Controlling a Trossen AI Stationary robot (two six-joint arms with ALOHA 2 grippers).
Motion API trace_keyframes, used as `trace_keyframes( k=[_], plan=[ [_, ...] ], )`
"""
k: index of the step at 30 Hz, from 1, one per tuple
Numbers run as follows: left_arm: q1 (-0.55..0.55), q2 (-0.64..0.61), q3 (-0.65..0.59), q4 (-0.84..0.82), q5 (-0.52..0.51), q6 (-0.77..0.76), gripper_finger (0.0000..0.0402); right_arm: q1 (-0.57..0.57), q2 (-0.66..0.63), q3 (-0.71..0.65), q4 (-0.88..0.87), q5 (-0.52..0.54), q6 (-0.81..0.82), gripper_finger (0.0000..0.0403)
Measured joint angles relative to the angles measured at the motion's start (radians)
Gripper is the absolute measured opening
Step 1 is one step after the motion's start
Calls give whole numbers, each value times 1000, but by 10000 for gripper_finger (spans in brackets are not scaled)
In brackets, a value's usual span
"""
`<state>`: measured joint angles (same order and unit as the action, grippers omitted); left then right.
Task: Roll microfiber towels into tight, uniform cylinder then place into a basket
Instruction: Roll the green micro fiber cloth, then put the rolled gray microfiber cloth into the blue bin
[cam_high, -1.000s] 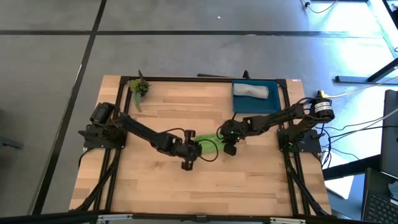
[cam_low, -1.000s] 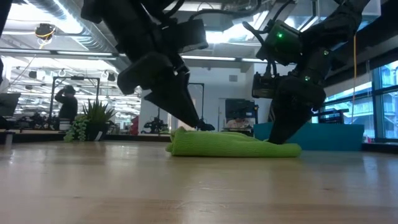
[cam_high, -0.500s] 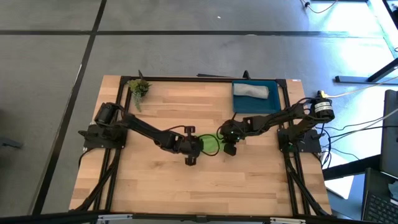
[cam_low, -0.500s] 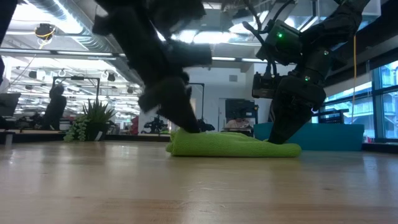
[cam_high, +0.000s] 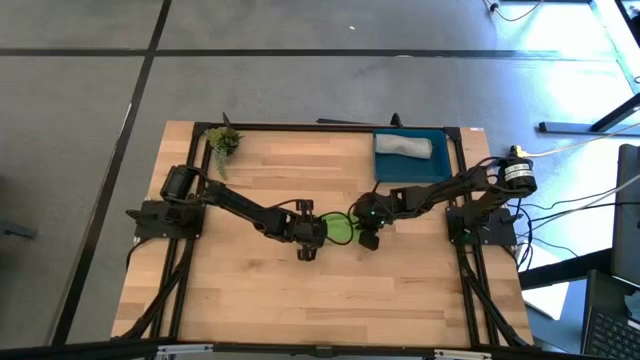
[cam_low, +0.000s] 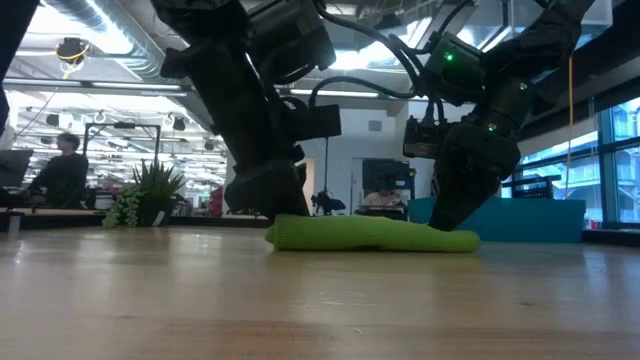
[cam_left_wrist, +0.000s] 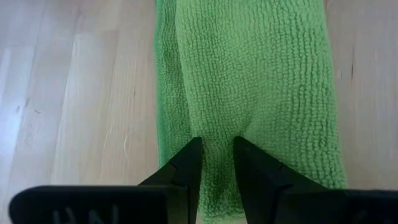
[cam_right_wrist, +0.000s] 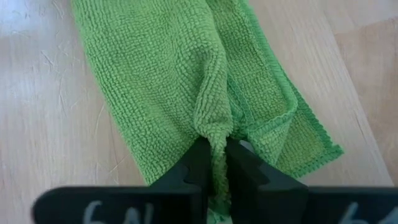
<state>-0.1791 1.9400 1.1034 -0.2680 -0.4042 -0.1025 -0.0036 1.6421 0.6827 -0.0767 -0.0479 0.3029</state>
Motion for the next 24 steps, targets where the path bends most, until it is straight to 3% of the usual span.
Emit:
trace_keyframes(
  k=[11, 24],
  plan=[
    [0, 2, -2, -7, 6, 0, 82, -14, -6, 2, 16, -6, -62, 138],
    [0, 3, -3, -8, 7, 0, 82, 51, -242, 16, -131, 113, -271, 143]
  ],
)
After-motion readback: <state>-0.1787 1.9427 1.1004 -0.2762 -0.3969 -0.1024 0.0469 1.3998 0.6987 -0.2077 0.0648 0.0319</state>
